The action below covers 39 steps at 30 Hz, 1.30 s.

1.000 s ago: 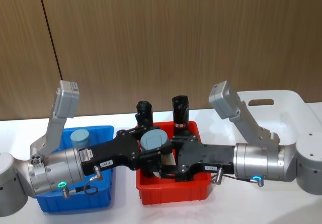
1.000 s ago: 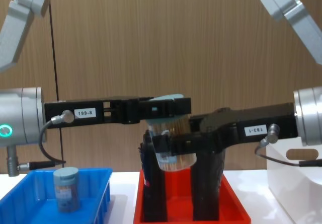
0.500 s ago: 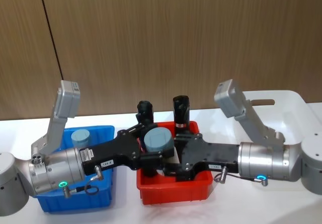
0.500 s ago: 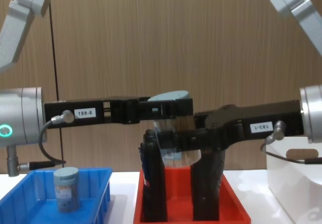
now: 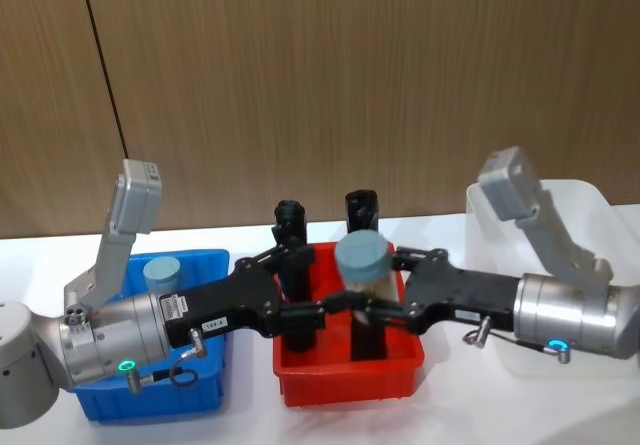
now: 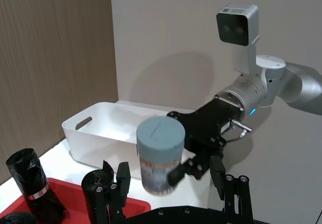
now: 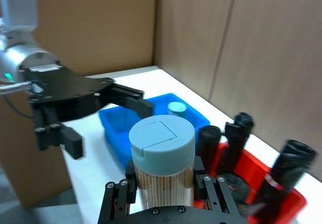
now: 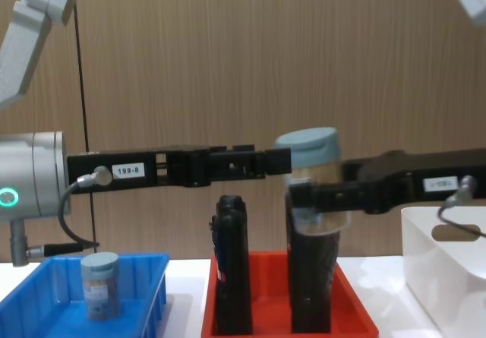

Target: Pick the cotton swabs from the blue box and place them into the white box.

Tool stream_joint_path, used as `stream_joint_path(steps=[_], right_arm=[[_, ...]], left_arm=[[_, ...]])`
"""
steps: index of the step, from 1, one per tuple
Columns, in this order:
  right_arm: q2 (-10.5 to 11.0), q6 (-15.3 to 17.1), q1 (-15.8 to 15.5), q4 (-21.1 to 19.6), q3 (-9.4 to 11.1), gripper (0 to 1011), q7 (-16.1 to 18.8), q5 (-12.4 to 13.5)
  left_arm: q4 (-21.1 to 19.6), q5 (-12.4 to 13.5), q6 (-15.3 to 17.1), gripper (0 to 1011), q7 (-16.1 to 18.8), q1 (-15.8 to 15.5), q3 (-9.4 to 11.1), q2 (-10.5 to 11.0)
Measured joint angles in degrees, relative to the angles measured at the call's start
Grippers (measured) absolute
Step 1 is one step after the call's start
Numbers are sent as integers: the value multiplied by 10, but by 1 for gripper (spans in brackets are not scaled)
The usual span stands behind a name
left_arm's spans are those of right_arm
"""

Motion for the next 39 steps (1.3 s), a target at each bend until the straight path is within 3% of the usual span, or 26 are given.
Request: stream_joint_path(steps=[19,31,39], right_arm=[[37,-20,-7,28,41,636,-104,36],[41,-25,10,72,56,636,-171,31],[34,-27,37,128,60,636,-222,12]], left_arm=[[0,0,0,1003,0,0,0,0],[0,0,0,1003,0,0,0,0],[0,0,0,1003,0,0,0,0]])
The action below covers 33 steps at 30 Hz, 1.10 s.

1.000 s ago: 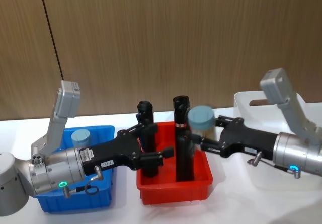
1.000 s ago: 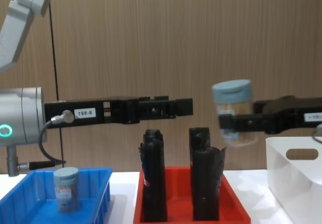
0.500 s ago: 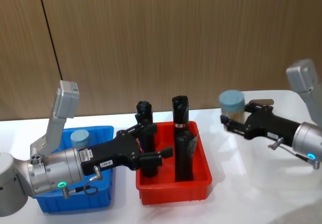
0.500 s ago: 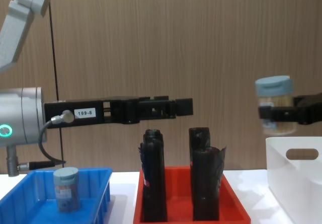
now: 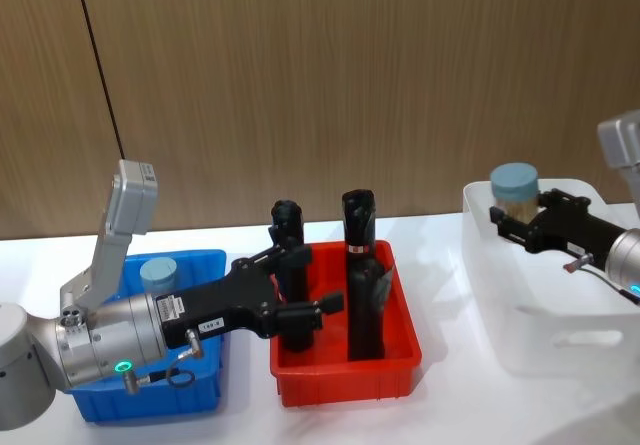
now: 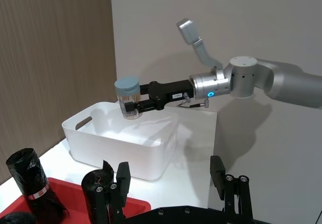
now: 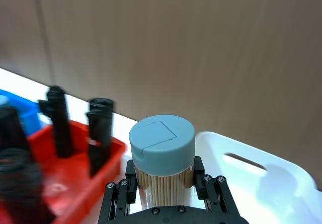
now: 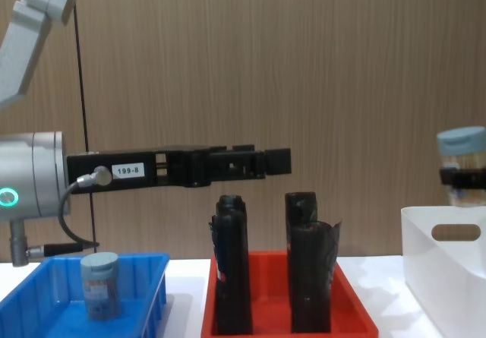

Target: Pick the cotton swabs from the blue box and place them into the white box.

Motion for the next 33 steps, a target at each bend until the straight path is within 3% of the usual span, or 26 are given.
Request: stream_joint_path(steps=[4,15,21,29,33], right_arm=[[-7,0,19,42,0,636,-24,-12],[-27,-8,68,153,-5,640,-48,-35],[-34,-13,86,194,-7,799,-51,-44],[-39,-19,98,219,-8,997,-51,-49],[-39,-23,100,222,-8,1001,-51,-53]], left_arm=[[0,0,0,1003,0,0,0,0],[0,0,0,1003,0,0,0,0],[0,0,0,1003,0,0,0,0],[0,0,0,1003,0,0,0,0],[0,0,0,1003,0,0,0,0]])
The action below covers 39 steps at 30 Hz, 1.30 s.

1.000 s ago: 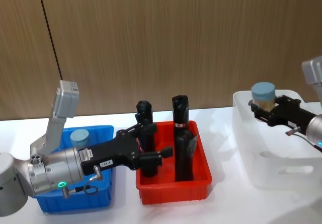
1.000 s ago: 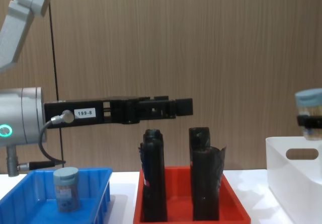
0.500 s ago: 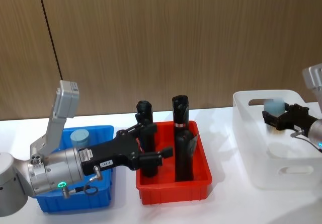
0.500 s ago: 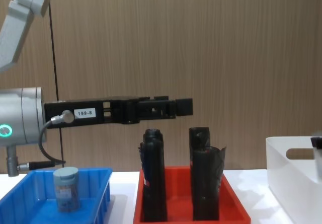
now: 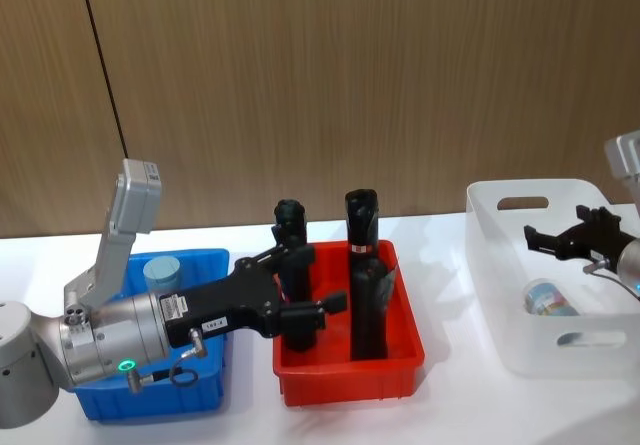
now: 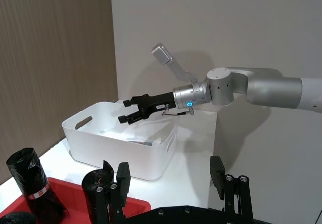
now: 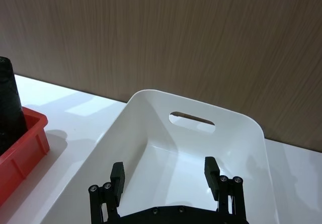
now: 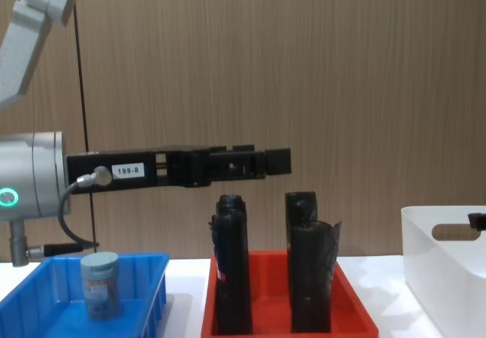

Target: Pick the cotton swabs from the blue box and place them into the white box.

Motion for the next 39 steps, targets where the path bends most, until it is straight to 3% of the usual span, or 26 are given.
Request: stream_joint_path(steps=[21,39], right_arm=[[-1,-8,-6,-10,1,1001,0,-5],[-5,-26,-97,-132,5,1001,-37,10]], left_arm=[[-3,3,-1,1003,11,2,1,0],[-37,51,-23,1003,139,30,16,-5]])
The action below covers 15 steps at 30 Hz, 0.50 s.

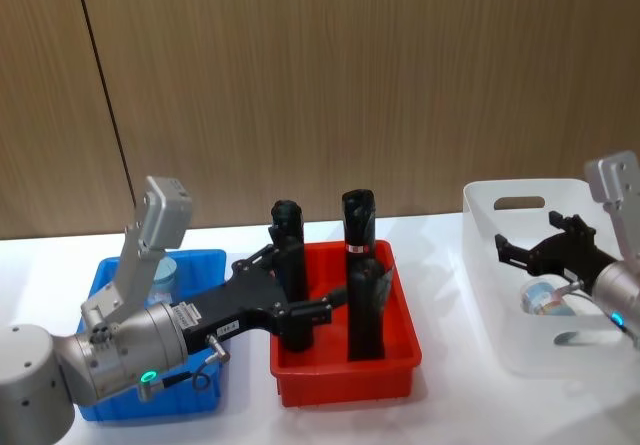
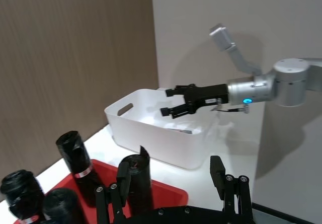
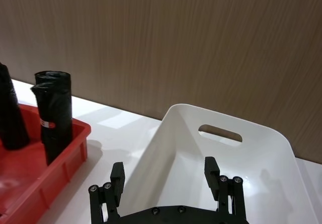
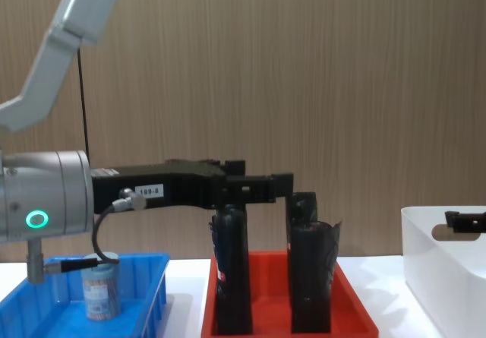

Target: Pick the cotton swabs from the blue box and place them into the white box.

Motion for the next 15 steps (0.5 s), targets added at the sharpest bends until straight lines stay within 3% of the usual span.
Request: stream_joint_path(steps=[15], right_arm=[[-3,-16,-85,-115,4,1001,-35,13]], left_arm=[[-31,43,-19,1003,115,24,14,-4]])
